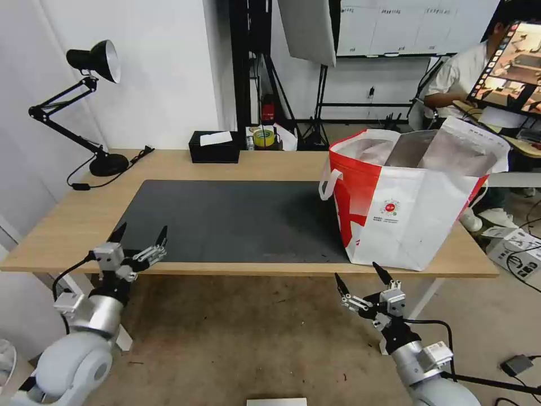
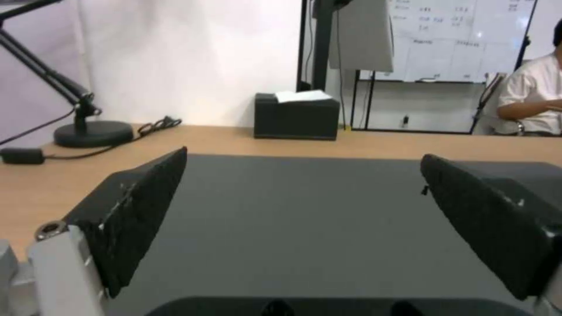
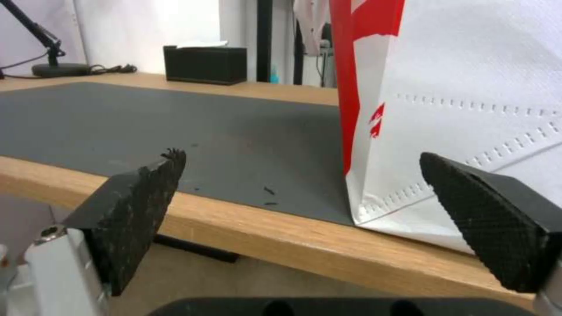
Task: Pick up the trash from the table and place it into the takeout bag.
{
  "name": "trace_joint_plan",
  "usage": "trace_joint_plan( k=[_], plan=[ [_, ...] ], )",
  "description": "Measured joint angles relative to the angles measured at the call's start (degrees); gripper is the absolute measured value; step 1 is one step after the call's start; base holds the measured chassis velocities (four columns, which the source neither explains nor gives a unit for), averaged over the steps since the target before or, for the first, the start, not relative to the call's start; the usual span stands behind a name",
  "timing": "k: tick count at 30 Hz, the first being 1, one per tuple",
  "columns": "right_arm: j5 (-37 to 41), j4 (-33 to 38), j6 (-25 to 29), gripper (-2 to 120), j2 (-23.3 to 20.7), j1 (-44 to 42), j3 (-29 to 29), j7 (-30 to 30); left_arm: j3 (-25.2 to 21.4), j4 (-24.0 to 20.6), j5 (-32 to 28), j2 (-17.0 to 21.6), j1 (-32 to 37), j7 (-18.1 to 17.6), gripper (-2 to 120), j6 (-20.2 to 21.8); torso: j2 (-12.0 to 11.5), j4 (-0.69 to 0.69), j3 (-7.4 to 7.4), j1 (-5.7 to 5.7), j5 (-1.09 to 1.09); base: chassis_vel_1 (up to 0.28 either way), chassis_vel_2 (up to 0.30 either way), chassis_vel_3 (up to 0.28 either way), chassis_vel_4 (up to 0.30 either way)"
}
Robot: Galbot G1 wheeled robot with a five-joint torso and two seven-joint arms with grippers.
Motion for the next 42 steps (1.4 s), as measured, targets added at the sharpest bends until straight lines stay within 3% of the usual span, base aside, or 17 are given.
trace_joint_plan(
  k=[18, 42],
  plan=[
    [0.0, 0.0, 0.0, 100, 0.0, 0.0, 0.0, 0.0, -2.11, 0.18, 1.97, -4.1, 8.21, 1.9, 100, -2.16, 0.0, 0.0, 0.0, 0.0, 0.01, 0.0, 0.0, 0.0, 0.0],
    [0.0, 0.0, 0.0, 100, 0.0, -0.01, 0.0, 0.0, -1.3, 0.27, 2.91, -5.08, 8.54, 1.99, 100, -2.3, -0.01, 0.0, 0.0, 0.01, 0.0, 0.0, 0.0, 0.0, 0.0]
  ],
)
